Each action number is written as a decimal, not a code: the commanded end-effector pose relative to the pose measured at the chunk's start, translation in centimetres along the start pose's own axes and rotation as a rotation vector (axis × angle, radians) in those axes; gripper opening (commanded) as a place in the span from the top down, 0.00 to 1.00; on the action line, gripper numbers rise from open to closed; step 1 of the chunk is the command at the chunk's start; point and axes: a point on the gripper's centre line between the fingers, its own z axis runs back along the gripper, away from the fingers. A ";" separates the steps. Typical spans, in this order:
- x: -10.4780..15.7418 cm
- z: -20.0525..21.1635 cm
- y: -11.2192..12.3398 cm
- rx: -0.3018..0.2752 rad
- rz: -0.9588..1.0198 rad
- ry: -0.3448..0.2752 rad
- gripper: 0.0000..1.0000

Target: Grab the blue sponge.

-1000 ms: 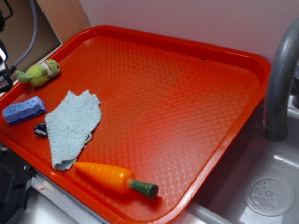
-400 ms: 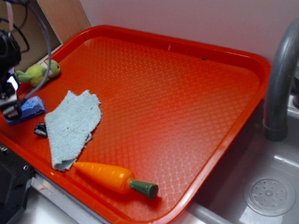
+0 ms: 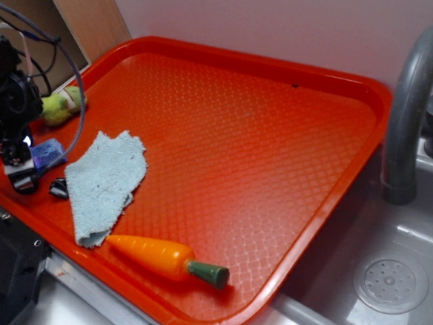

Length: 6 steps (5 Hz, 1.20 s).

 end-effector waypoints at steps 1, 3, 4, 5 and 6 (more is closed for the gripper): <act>0.2 -0.2 0.0 -0.011 -0.018 -0.012 1.00; 1.2 6.3 0.1 0.065 0.255 -0.044 1.00; 1.8 11.9 -1.7 0.052 0.519 -0.122 1.00; 2.2 17.4 -2.7 -0.055 0.765 -0.124 1.00; 3.2 22.5 -4.1 -0.134 0.781 -0.140 1.00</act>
